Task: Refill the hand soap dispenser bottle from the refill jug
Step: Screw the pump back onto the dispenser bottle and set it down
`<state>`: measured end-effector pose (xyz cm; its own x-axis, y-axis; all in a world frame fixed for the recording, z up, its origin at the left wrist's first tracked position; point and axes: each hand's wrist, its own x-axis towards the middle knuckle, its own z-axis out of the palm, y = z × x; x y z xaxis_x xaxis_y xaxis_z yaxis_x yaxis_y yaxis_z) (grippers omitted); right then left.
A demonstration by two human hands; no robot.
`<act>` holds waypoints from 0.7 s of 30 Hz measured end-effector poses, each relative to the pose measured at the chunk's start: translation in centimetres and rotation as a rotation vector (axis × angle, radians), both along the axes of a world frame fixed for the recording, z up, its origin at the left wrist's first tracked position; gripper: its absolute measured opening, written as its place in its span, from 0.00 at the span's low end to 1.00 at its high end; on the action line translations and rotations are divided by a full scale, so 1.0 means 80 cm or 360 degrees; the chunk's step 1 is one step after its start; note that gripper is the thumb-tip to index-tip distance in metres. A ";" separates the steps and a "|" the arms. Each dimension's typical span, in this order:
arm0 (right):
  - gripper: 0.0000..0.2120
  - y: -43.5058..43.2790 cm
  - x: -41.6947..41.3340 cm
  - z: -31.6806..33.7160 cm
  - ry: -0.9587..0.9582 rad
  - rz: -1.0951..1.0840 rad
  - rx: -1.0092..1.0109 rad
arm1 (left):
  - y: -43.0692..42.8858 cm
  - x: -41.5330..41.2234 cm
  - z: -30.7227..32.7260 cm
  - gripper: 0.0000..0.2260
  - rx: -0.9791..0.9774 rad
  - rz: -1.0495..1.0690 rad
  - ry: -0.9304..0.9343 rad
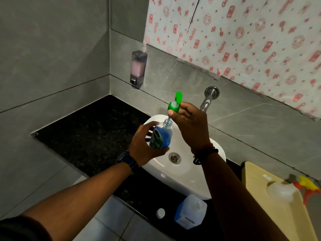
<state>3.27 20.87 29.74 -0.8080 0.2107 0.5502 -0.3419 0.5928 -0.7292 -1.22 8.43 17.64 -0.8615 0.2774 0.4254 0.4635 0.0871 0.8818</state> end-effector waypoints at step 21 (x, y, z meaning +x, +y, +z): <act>0.08 0.036 0.032 -0.006 -0.0253 0.0073 0.0030 | 0.018 0.015 0.034 0.35 -0.0027 -0.0110 0.0189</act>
